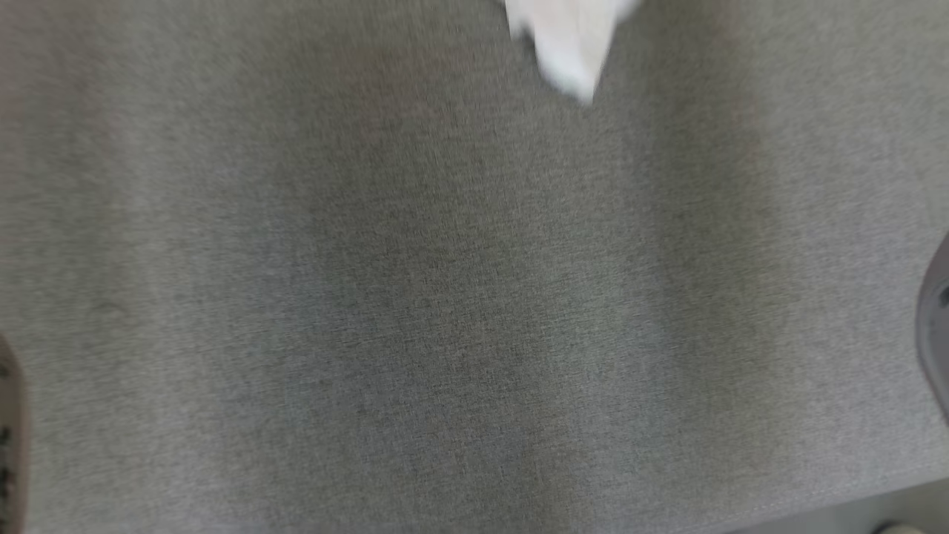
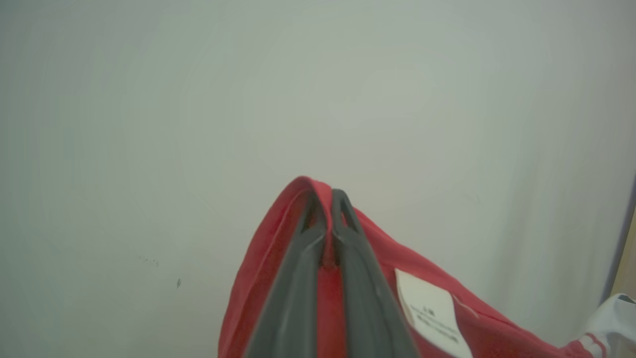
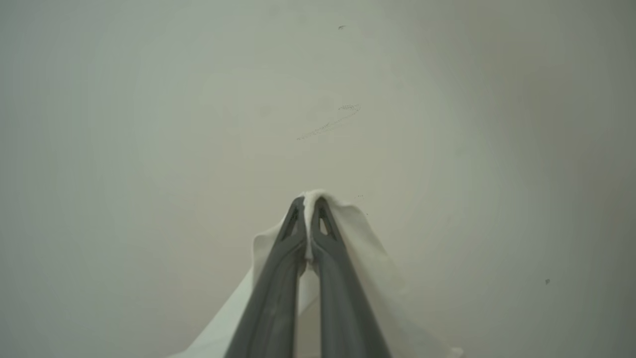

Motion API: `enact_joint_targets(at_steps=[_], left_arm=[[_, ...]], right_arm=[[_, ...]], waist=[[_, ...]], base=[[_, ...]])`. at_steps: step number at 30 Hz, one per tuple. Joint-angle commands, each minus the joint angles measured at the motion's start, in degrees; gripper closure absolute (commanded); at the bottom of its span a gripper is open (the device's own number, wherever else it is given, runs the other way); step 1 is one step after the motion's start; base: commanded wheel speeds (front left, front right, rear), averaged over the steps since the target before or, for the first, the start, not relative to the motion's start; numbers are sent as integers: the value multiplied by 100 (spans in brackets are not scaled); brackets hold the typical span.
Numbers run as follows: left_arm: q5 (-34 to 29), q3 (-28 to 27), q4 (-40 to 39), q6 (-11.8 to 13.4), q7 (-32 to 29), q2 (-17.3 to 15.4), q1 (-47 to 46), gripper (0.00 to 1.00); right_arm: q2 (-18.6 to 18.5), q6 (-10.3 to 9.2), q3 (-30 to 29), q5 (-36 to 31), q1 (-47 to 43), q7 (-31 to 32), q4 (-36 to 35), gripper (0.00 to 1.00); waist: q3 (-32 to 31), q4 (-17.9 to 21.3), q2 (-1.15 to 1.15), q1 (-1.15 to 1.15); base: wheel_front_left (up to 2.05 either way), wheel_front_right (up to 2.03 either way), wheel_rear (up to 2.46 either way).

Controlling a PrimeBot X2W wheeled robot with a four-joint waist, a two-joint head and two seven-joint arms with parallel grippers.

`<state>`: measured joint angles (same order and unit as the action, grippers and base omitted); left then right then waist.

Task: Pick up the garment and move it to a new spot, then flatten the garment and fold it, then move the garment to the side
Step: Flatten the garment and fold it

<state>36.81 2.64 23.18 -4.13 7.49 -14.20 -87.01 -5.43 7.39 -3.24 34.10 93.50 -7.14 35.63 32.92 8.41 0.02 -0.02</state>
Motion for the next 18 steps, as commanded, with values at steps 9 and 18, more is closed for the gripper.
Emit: enact_joint_targets(at_steps=[9,18], left_arm=[[-216,-147,-58,-244,742,-18,-647,100],[-223,-182,207,-329,776,65,831,100]], right_arm=[[-175,17,-39,-313,647,-794,-192,100],[-454,17,845,-248,-528,-799,91,100]], waist=[[824,77,-2,2],[815,-37,-2,2]], base=[[0,0,0],[0,0,0]])
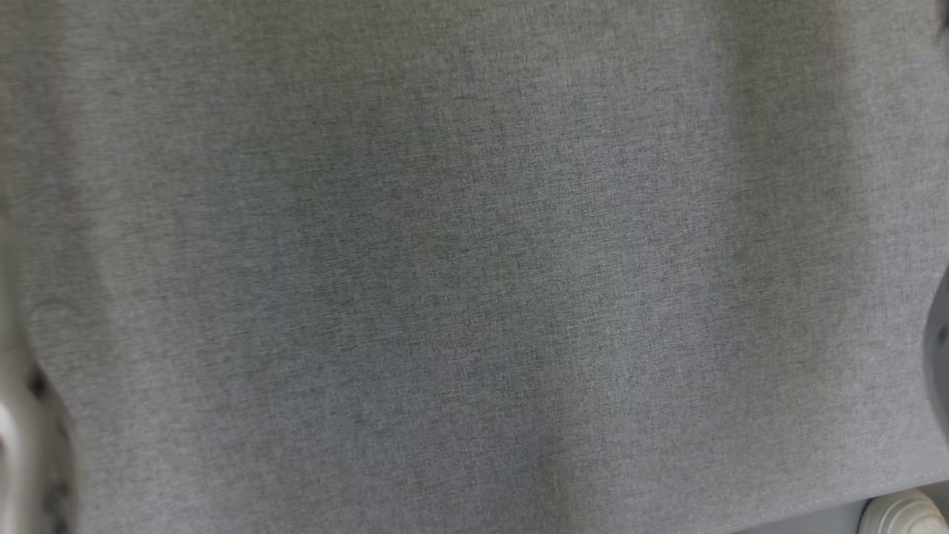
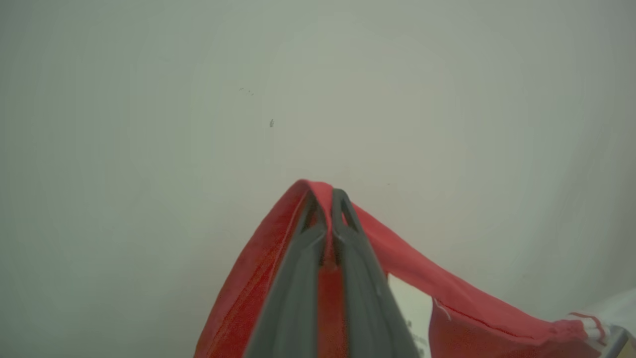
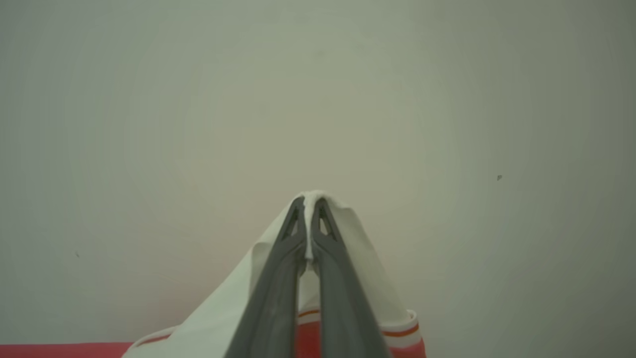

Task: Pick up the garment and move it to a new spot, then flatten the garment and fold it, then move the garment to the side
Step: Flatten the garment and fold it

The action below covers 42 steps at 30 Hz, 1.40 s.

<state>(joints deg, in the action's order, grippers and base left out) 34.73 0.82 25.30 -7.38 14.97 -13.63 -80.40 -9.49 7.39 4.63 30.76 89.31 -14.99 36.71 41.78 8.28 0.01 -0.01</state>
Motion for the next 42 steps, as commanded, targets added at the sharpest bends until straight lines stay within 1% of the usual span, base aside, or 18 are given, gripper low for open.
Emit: enact_joint_targets(at_steps=[1,5,7,10,13,17,20,22,26,27,30,34,38,42], left_arm=[[48,49,-32,-6,28,38,397,100],[320,132,-211,-9,28,70,1356,100],[464,200,-274,-10,24,74,1858,100],[662,340,-306,-10,23,88,2577,100],[915,487,-203,-9,23,90,3218,100],[1157,663,-18,-6,23,183,3956,100],[1340,707,77,-6,23,230,4454,100],[1382,706,151,-5,23,307,4746,100],[1411,544,321,-6,24,405,5317,100],[1411,544,321,-6,24,405,5317,100],[1393,407,356,-6,24,461,5712,100],[1227,311,296,-6,23,541,6225,100],[992,266,245,2,24,609,6661,100],[713,155,118,148,24,704,7069,100]], right_arm=[[-94,17,211,168,-315,4,-38,100],[-355,17,713,641,-1098,137,-260,100],[-492,17,850,856,-1534,197,-393,100],[-669,17,974,1161,-2229,490,-581,100],[-810,17,990,1405,-2927,946,-778,100],[-1024,17,1035,1480,-3795,1648,-1044,100],[-1150,17,1041,1335,-4437,2045,-1202,100],[-1181,17,924,1253,-4839,2241,-1298,100],[-1115,17,560,1072,-5641,2707,-1570,100],[-1115,17,560,1072,-5641,2707,-1570,100],[-1022,16,240,859,-6201,3033,-1849,100],[-804,10,-296,567,-6887,3469,-2339,100],[-503,10,-738,193,-7521,3933,-2856,100],[-137,10,-1098,-119,-8059,4365,-3375,100]], waist=[[-134,-40,-1,1],[-468,-82,-1,1],[-707,-99,-1,1],[-1131,-131,-1,1],[-1564,-162,-1,1],[-2132,-191,-1,1],[-2498,-182,-1,1],[-2739,-206,-1,1],[-3175,-220,-1,1],[-3175,-220,-1,1],[-3423,-195,-1,1],[-3662,-210,-1,1],[-3828,-212,-1,1],[-3969,-193,-1,1]], base=[[0,0,0],[0,0,0],[0,0,0],[0,0,0],[0,0,0],[0,0,0],[0,0,0],[0,0,0],[0,0,0],[0,0,0],[0,0,0],[0,0,0],[0,0,0],[0,0,0]])
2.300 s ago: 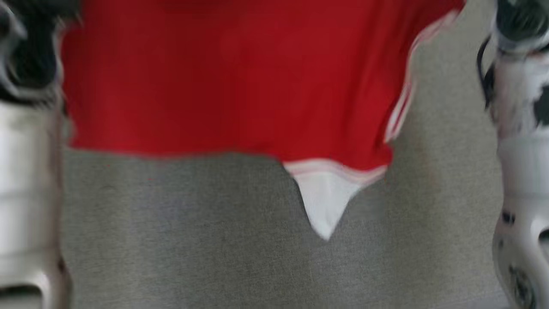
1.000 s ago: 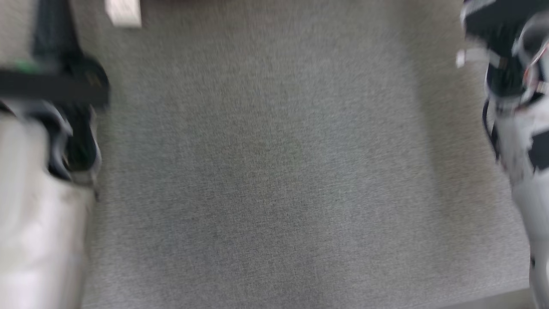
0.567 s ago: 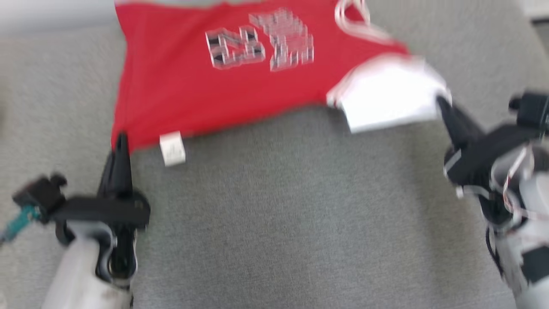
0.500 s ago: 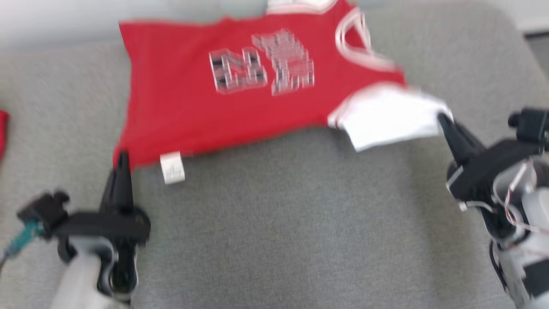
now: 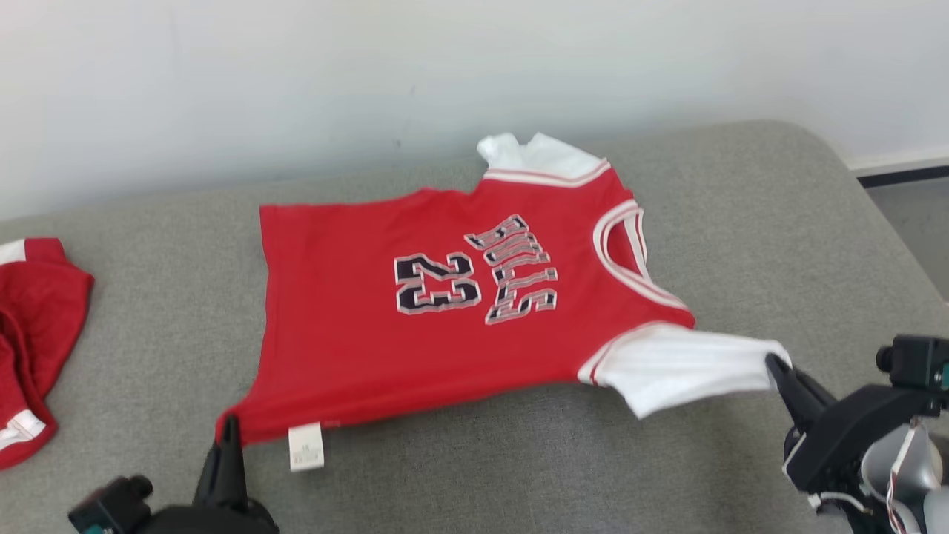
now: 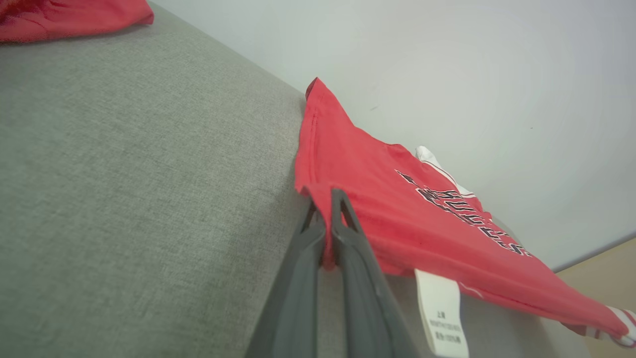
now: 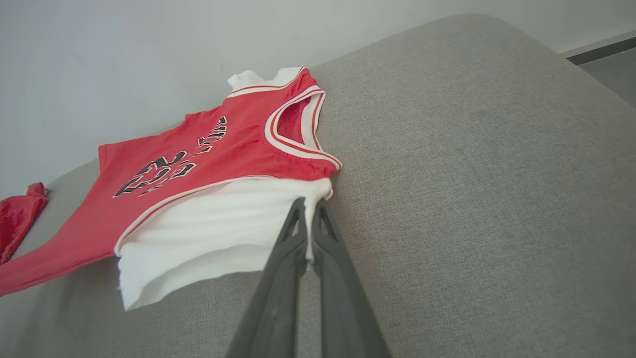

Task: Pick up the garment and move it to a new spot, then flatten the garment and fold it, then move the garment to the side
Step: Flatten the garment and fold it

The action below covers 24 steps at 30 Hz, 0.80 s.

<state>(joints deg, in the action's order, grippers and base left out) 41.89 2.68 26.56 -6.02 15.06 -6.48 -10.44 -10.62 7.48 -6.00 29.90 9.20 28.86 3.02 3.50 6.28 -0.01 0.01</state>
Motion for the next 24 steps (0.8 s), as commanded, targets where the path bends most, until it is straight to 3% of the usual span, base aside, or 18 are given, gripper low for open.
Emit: enact_joint_targets(at_steps=[1,10,14,18,24], left_arm=[[-79,-52,-57,70,15,19,182,100],[-760,32,-332,318,15,46,1017,100],[-984,178,-276,400,-20,-68,1151,100],[-998,224,-299,411,-35,-84,1118,100],[-1049,376,-373,409,-259,-72,645,100]], right_arm=[[65,1,-101,-93,-162,85,-118,100],[587,2,-495,-467,-1260,1171,-1112,100],[612,2,-484,-698,-1486,1417,-1310,100],[630,2,-452,-770,-1336,1386,-1332,100],[365,2,-165,-775,-610,1146,-1057,100]], waist=[[-170,11,1,-1],[-272,-25,1,-1],[-227,-33,1,-1],[-153,-58,1,-1],[50,-143,1,-1]], base=[[0,0,0],[0,0,0],[0,0,0],[0,0,0],[0,0,0]])
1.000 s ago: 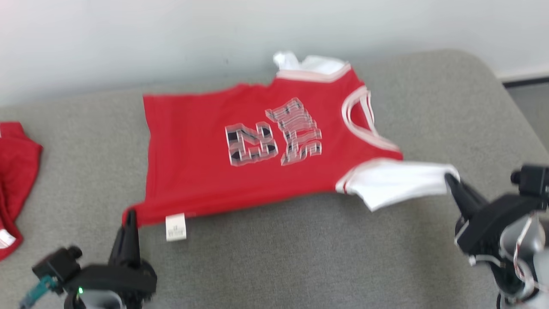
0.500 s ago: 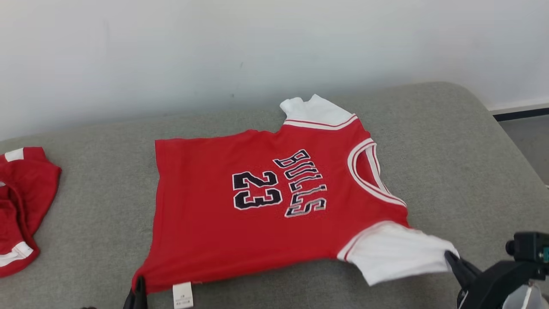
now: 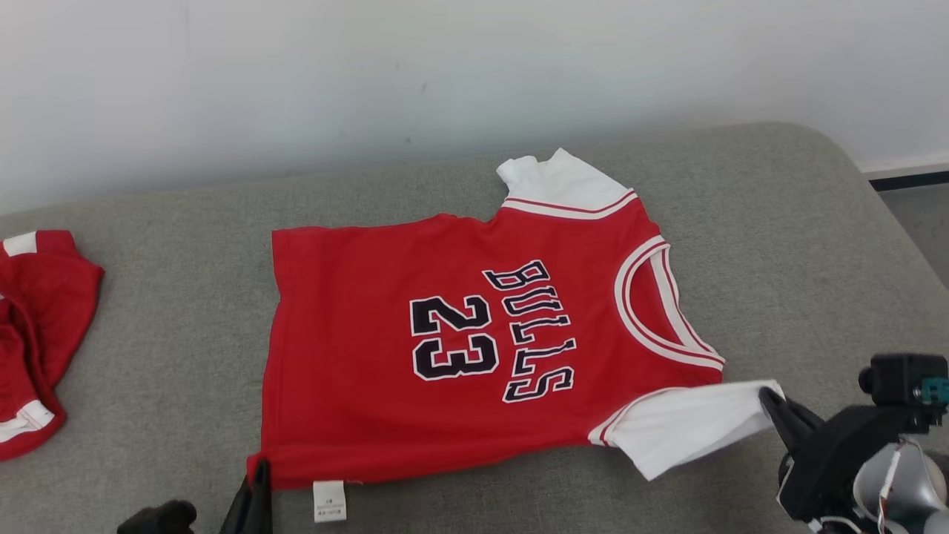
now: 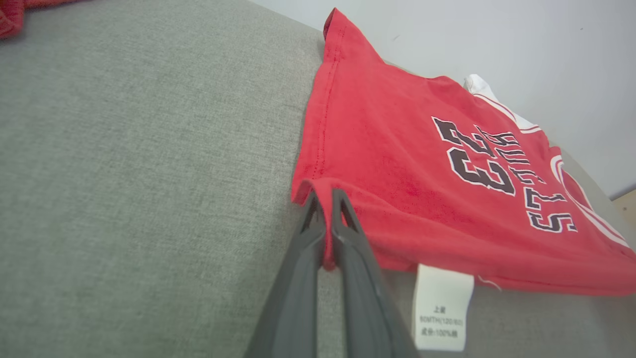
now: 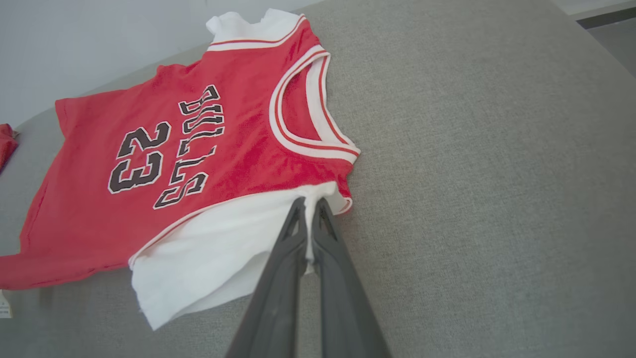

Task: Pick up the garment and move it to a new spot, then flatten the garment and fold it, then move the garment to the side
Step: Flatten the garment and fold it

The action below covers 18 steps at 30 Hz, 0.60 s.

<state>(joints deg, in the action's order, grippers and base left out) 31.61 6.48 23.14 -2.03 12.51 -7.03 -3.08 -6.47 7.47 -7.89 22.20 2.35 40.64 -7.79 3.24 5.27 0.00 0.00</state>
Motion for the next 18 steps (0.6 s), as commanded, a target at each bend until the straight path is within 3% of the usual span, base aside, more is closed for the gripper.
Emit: enact_joint_targets(at_steps=[1,11,18], left_arm=[[-30,16,-29,25,-48,-9,-186,100],[-5,154,314,97,-292,100,-1110,100],[162,87,606,203,-326,175,-1604,100]], right_arm=[[-113,3,101,-2,238,-76,130,100],[-339,3,546,140,1624,-458,1373,100],[-201,3,480,291,2392,-961,2240,100]], waist=[[108,-55,0,0],[451,-171,0,0],[644,-254,0,0]], base=[[0,0,0],[0,0,0],[0,0,0]])
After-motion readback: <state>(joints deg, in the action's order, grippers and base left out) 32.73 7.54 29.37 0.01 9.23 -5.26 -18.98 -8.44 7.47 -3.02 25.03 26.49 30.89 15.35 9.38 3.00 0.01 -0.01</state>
